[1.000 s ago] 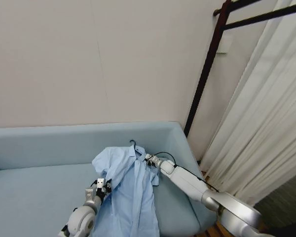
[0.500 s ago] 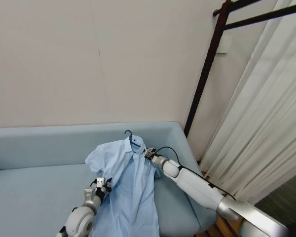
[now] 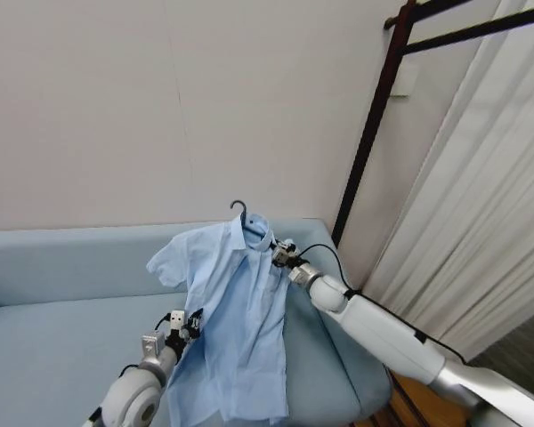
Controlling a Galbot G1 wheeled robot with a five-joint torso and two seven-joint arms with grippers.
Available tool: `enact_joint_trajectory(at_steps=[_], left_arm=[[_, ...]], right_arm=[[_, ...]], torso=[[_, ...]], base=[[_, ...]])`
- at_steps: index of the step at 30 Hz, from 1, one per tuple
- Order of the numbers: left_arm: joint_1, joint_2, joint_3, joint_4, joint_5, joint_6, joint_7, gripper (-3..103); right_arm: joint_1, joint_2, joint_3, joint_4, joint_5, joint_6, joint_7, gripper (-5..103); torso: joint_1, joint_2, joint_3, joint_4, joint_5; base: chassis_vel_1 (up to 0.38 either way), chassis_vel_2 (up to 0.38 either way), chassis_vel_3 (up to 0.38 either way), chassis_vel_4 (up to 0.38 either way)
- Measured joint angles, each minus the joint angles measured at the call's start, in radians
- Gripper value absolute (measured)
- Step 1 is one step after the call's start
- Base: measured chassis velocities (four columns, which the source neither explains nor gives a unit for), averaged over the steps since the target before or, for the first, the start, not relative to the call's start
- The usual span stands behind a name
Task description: Pick up the clothes from the sofa and hang them on the clothes hanger.
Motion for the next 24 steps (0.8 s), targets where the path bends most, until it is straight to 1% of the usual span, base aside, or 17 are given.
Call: enact_joint_trajectory(at_steps=[3, 5, 8, 9, 11, 15, 17, 18, 21, 23, 24], left_arm=[[0.003, 0.034, -0.048, -0.077, -0.041, -0.005, -0.005, 0], [0.003, 0.039, -0.055, -0.086, -0.045, -0.005, -0.006, 0], [0.006, 0.074, -0.113, -0.146, -0.064, -0.002, -0.013, 0], [0.007, 0.078, -0.122, -0.154, -0.065, 0.000, -0.015, -3], [0.009, 0.081, -0.128, -0.160, -0.066, 0.003, -0.016, -3], [0.030, 0.099, -0.180, -0.204, -0.070, 0.008, -0.025, 17], [0.033, 0.101, -0.186, -0.209, -0.072, 0.009, -0.025, 17], [0.044, 0.112, -0.210, -0.233, -0.083, 0.010, -0.026, 23], [0.067, 0.134, -0.256, -0.266, -0.109, 0.018, -0.025, 39], [0.072, 0.139, -0.264, -0.267, -0.116, 0.021, -0.025, 39], [0.084, 0.148, -0.286, -0.269, -0.132, 0.026, -0.025, 44]], right_arm=[[0.001, -0.047, 0.039, 0.076, 0.002, -0.020, -0.012, 8], [0.001, -0.053, 0.042, 0.085, 0.005, -0.022, -0.013, 8], [0.024, -0.098, 0.052, 0.171, 0.061, -0.049, -0.021, 8], [0.033, -0.103, 0.052, 0.181, 0.071, -0.054, -0.024, 8], [0.041, -0.107, 0.052, 0.188, 0.078, -0.058, -0.025, 8], [0.096, -0.145, 0.044, 0.219, 0.151, -0.083, -0.044, 8], [0.100, -0.149, 0.044, 0.220, 0.155, -0.084, -0.046, 8], [0.117, -0.166, 0.039, 0.219, 0.160, -0.084, -0.055, 8], [0.139, -0.191, 0.034, 0.183, 0.116, -0.060, -0.071, 8], [0.142, -0.193, 0.034, 0.174, 0.106, -0.054, -0.072, 8], [0.149, -0.198, 0.035, 0.148, 0.075, -0.032, -0.072, 8]], torso=[[0.000, 0.000, 0.000, -0.0002, 0.0000], [0.000, 0.000, 0.000, -0.0002, 0.0001], [0.000, 0.000, 0.000, -0.0001, 0.0002], [0.000, 0.000, 0.000, -0.0001, 0.0001], [0.000, 0.000, 0.000, 0.0000, 0.0001], [0.000, 0.000, 0.000, 0.0002, -0.0001], [0.000, 0.000, 0.000, 0.0001, -0.0001], [0.000, 0.000, 0.000, 0.0000, -0.0001], [0.000, 0.000, 0.000, 0.0000, 0.0002], [0.000, 0.000, 0.000, -0.0001, 0.0002], [0.000, 0.000, 0.000, -0.0002, 0.0002]], base=[[0.000, 0.000, 0.000, 0.000], [0.000, 0.000, 0.000, 0.000], [0.000, 0.000, 0.000, 0.000], [0.000, 0.000, 0.000, 0.000], [0.000, 0.000, 0.000, 0.000], [0.000, 0.000, 0.000, 0.000], [0.000, 0.000, 0.000, 0.000], [0.000, 0.000, 0.000, 0.000], [0.000, 0.000, 0.000, 0.000], [0.000, 0.000, 0.000, 0.000], [0.000, 0.000, 0.000, 0.000]])
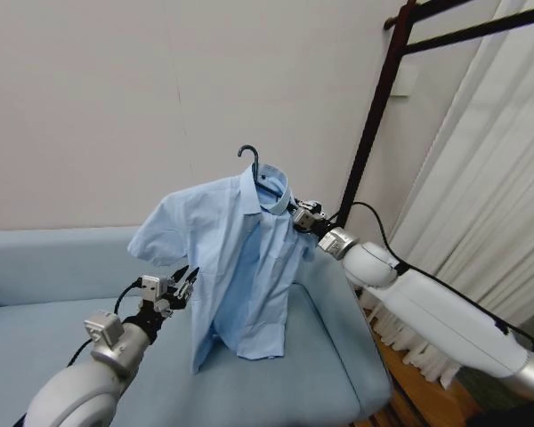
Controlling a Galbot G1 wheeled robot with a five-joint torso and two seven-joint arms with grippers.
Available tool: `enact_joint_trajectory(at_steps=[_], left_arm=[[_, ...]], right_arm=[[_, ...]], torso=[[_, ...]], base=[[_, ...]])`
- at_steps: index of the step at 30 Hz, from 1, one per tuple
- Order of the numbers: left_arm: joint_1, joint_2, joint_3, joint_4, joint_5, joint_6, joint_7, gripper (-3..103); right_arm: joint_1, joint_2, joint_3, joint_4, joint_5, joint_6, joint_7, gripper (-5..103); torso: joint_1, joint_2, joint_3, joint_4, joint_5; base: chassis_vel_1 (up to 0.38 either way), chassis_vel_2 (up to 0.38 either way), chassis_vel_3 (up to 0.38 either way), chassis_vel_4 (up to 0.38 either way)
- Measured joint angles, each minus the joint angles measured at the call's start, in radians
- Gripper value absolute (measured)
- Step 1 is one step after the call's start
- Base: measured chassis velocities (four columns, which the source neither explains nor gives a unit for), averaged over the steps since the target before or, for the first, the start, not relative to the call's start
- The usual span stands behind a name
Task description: Pick up the clothes from the sofa and hang them on the clothes hanger.
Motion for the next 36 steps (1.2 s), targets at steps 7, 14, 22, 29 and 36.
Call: enact_joint_trajectory(at_steps=[7, 14, 22, 29, 36], left_arm=[[0.027, 0.047, -0.155, 0.001, -0.145, 0.020, -0.005, 72], [-0.148, 0.208, -0.242, 0.003, -0.471, 0.054, -0.066, 97], [-0.257, 0.321, -0.261, 0.004, -0.638, 0.062, -0.096, 100], [-0.368, 0.386, -0.152, 0.005, -0.734, 0.078, 0.002, 100], [-0.422, 0.398, -0.102, 0.039, -0.759, 0.102, 0.014, 100]], right_arm=[[-0.018, -0.005, 0.016, -0.069, -0.086, 0.172, 0.068, 8], [-0.105, -0.006, 0.046, -0.075, -0.107, 0.270, 0.118, 8], [-0.152, 0.006, 0.054, -0.100, -0.154, 0.330, 0.126, 8], [-0.139, 0.025, 0.035, -0.079, -0.170, 0.341, 0.134, 8], [-0.107, 0.048, 0.017, -0.084, -0.160, 0.340, 0.126, 8]], torso=[[0.000, 0.000, 0.000, 0.0006, -0.0005], [0.000, 0.000, 0.000, 0.0000, -0.0001], [0.000, 0.000, 0.000, 0.0003, -0.0001], [0.000, 0.000, 0.000, 0.0000, -0.0001], [0.000, 0.000, 0.000, 0.0005, -0.0003]], base=[[0.000, 0.000, 0.000, 0.000], [0.000, 0.000, 0.000, 0.000], [0.000, 0.000, 0.000, 0.000], [0.000, 0.000, 0.000, 0.000], [0.000, 0.000, 0.000, 0.000]])
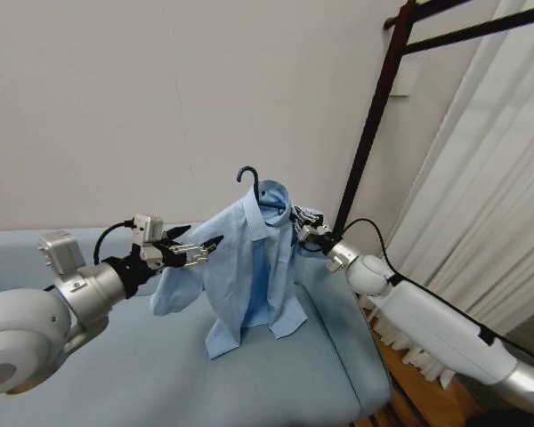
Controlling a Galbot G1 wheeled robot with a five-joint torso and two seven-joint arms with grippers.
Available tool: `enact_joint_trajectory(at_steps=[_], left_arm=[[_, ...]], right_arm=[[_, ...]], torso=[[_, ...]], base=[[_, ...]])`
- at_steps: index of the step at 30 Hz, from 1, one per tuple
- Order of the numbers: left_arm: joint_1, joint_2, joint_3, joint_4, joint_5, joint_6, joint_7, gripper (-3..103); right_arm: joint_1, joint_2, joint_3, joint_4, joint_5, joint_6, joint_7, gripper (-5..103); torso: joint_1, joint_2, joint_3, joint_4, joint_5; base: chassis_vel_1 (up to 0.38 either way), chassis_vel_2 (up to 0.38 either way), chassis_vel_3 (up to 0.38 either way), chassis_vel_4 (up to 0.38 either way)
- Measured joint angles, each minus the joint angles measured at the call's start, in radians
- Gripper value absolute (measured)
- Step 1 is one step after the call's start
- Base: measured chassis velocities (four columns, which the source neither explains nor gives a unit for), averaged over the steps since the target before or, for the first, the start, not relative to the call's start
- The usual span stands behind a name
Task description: Pick up the clothes from the sofa and hang them on the clothes hanger.
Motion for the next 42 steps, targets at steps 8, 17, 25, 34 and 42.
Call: enact_joint_trajectory(at_steps=[8, 17, 25, 34, 42], left_arm=[[-0.067, 0.023, 0.005, 0.082, 0.001, -0.001, 0.049, 100], [-0.055, 0.062, 0.023, 0.194, 0.004, 0.019, 0.141, 100], [-0.046, 0.109, 0.023, 0.203, -0.005, 0.036, 0.235, 101], [-0.042, 0.137, 0.023, 0.198, -0.033, 0.026, 0.269, 57], [-0.041, 0.137, 0.023, 0.198, -0.036, 0.025, 0.271, 30]], right_arm=[[-0.003, 0.010, -0.008, -0.003, 0.005, -0.002, -0.002, 8], [0.065, 0.079, -0.046, -0.026, 0.013, 0.015, -0.015, 8], [0.056, 0.062, -0.041, -0.008, 0.012, 0.020, -0.016, 8], [0.057, 0.051, -0.048, 0.017, 0.005, 0.020, -0.016, 8], [0.058, 0.047, -0.054, 0.021, 0.006, 0.019, -0.015, 8]], torso=[[0.000, 0.000, 0.000, -0.0008, 0.0002], [0.000, 0.000, 0.000, 0.0002, -0.0004], [0.000, 0.000, 0.000, -0.0008, 0.0003], [0.000, 0.000, 0.000, -0.0003, 0.0002], [0.000, 0.000, 0.000, -0.0003, 0.0002]], base=[[0.000, 0.000, 0.000, 0.000], [0.000, 0.000, 0.000, 0.000], [0.000, 0.000, 0.000, 0.000], [0.000, 0.000, 0.000, 0.000], [0.000, 0.000, 0.000, 0.000]])
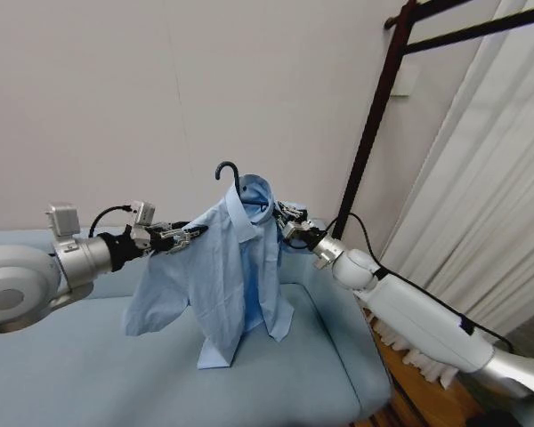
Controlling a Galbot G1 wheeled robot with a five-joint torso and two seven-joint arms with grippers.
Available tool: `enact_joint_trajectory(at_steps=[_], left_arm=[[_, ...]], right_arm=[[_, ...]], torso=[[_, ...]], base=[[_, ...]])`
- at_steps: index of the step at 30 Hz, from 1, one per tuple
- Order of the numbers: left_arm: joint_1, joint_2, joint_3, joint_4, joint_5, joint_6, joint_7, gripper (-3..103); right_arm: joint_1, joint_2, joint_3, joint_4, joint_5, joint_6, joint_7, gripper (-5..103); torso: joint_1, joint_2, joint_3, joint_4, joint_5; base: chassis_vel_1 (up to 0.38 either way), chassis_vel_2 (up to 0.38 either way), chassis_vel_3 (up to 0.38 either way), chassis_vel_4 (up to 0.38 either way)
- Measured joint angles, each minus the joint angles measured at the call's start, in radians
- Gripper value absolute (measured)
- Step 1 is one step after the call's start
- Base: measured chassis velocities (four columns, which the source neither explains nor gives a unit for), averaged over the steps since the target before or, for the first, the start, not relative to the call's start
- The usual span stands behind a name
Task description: Pick up the clothes from the sofa and hang them on the clothes hanger.
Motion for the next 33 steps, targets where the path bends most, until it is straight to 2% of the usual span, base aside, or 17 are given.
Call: enact_joint_trajectory(at_steps=[3, 5, 13, 14, 17, 21, 22, 24, 25, 26, 27, 28, 29, 30, 31, 32, 33], left_arm=[[0.001, -0.001, 0.000, 0.001, -0.001, -0.001, 0.003, 14], [0.001, -0.003, 0.000, 0.000, -0.001, -0.001, 0.005, 11], [0.003, -0.007, 0.000, 0.002, -0.002, -0.001, 0.005, 11], [0.003, -0.007, 0.000, 0.003, -0.001, -0.001, 0.005, 11], [0.003, -0.007, 0.000, 0.008, -0.001, -0.002, 0.005, 11], [0.002, -0.004, 0.000, 0.012, 0.001, -0.004, 0.006, 8], [0.002, -0.004, 0.000, 0.012, 0.001, -0.004, 0.006, 8], [0.003, -0.003, 0.000, 0.012, 0.003, -0.015, 0.011, 8], [0.003, -0.001, 0.001, 0.013, 0.004, -0.022, 0.014, 8], [0.003, 0.000, 0.001, 0.013, 0.004, -0.025, 0.018, 8], [0.003, 0.000, 0.001, 0.013, 0.004, -0.025, 0.018, 8], [0.003, 0.003, 0.001, 0.016, 0.005, -0.026, 0.021, 8], [0.002, 0.004, 0.001, 0.017, 0.005, -0.027, 0.023, 8], [0.002, 0.009, 0.001, 0.022, 0.006, -0.027, 0.030, 8], [0.002, 0.014, 0.000, 0.025, 0.007, -0.027, 0.035, 8], [0.002, 0.019, -0.001, 0.031, 0.008, -0.027, 0.040, 8], [0.002, 0.019, -0.001, 0.031, 0.008, -0.027, 0.040, 8]], right_arm=[[0.001, 0.001, -0.002, 0.000, 0.001, -0.001, 0.002, 8], [0.001, 0.003, -0.004, 0.000, 0.004, -0.003, 0.004, 8], [-0.005, 0.002, -0.010, 0.002, 0.041, -0.014, 0.010, 8], [-0.008, 0.001, -0.011, 0.006, 0.047, -0.020, 0.014, 5], [-0.015, -0.004, -0.013, 0.018, 0.068, -0.040, 0.034, 8], [-0.026, -0.021, -0.022, 0.058, 0.149, -0.080, 0.052, 30], [-0.026, -0.021, -0.022, 0.058, 0.149, -0.080, 0.052, 30], [-0.023, -0.035, -0.032, 0.090, 0.207, -0.109, 0.051, 41], [-0.015, -0.043, -0.041, 0.110, 0.244, -0.126, 0.048, 41], [-0.006, -0.049, -0.049, 0.125, 0.275, -0.139, 0.045, 46], [-0.006, -0.049, -0.049, 0.125, 0.275, -0.139, 0.045, 46], [0.008, -0.058, -0.057, 0.144, 0.321, -0.154, 0.036, 51], [0.015, -0.063, -0.059, 0.151, 0.347, -0.159, 0.027, 51], [0.034, -0.080, -0.060, 0.167, 0.434, -0.173, -0.012, 62], [0.046, -0.094, -0.058, 0.175, 0.500, -0.181, -0.049, 62], [0.062, -0.111, -0.051, 0.177, 0.580, -0.189, -0.095, 68], [0.062, -0.111, -0.051, 0.177, 0.580, -0.189, -0.095, 68]], torso=[[0.000, 0.000, 0.000, 0.0000, 0.0000], [0.000, 0.000, 0.000, 0.0000, 0.0000], [0.000, 0.000, 0.000, 0.0000, 0.0000], [0.000, 0.000, 0.000, 0.0000, 0.0000], [0.000, 0.000, 0.000, 0.0000, -0.0001], [0.000, 0.000, 0.000, 0.0000, 0.0000], [0.000, 0.000, 0.000, 0.0000, 0.0000], [0.000, 0.000, 0.000, -0.0001, 0.0000], [0.000, 0.000, 0.000, -0.0001, 0.0001], [0.000, 0.000, 0.000, -0.0001, 0.0000], [0.000, 0.000, 0.000, -0.0001, 0.0000], [0.000, 0.000, 0.000, 0.0000, 0.0000], [0.000, 0.000, 0.000, 0.0001, 0.0000], [0.000, 0.000, 0.000, 0.0002, -0.0002], [0.000, 0.000, 0.000, 0.0003, 0.0000], [0.000, 0.000, 0.000, 0.0002, 0.0000], [0.000, 0.000, 0.000, 0.0002, 0.0000]], base=[[0.000, 0.000, 0.000, 0.000], [0.000, 0.000, 0.000, 0.000], [0.000, 0.000, 0.000, 0.000], [0.000, 0.000, 0.000, 0.000], [0.000, 0.000, 0.000, 0.000], [0.000, 0.000, 0.000, 0.000], [0.000, 0.000, 0.000, 0.000], [0.000, 0.000, 0.000, 0.000], [0.000, 0.000, 0.000, 0.000], [0.000, 0.000, 0.000, 0.000], [0.000, 0.000, 0.000, 0.000], [0.000, 0.000, 0.000, 0.000], [0.000, 0.000, 0.000, 0.000], [0.000, 0.000, 0.000, 0.000], [0.000, 0.000, 0.000, 0.000], [0.000, 0.000, 0.000, 0.000], [0.000, 0.000, 0.000, 0.000]])
